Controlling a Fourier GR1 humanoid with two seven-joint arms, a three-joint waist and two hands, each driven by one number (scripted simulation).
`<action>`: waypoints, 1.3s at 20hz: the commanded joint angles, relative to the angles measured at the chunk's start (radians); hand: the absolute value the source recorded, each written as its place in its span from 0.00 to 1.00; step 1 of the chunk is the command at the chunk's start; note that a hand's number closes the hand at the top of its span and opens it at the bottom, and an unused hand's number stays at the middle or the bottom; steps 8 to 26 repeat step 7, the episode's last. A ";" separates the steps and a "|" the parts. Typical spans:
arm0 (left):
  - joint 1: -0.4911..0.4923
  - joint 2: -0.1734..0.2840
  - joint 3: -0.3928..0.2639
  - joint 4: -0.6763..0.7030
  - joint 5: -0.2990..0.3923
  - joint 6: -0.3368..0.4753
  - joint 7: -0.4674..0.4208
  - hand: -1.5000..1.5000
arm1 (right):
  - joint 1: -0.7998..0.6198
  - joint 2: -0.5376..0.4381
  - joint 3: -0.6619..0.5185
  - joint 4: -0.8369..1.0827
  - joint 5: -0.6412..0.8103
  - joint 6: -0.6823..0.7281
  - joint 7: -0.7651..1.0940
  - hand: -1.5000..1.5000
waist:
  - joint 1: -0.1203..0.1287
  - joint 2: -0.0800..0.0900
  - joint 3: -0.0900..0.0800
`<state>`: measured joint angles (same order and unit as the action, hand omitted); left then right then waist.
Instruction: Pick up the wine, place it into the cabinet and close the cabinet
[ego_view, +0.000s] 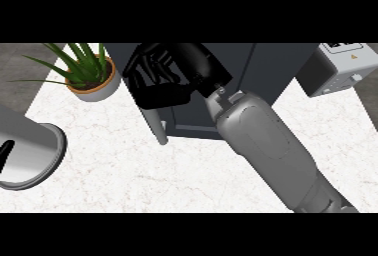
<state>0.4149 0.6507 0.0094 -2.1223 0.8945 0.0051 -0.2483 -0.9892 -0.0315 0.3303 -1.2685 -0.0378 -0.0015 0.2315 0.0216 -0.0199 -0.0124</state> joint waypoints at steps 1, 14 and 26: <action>-0.090 -0.016 -0.016 0.041 -0.009 0.044 0.021 0.00 | -0.048 -0.093 -0.112 0.146 0.040 -0.033 -0.030 1.00 | -0.023 0.037 0.012; -0.101 -0.054 -0.076 0.042 -0.054 0.065 0.020 0.00 | -0.050 -0.110 -0.126 0.199 0.039 -0.022 -0.082 1.00 | -0.008 0.035 0.012; -0.101 -0.054 -0.076 0.042 -0.054 0.065 0.020 0.00 | -0.050 -0.110 -0.126 0.199 0.039 -0.022 -0.082 1.00 | -0.008 0.035 0.012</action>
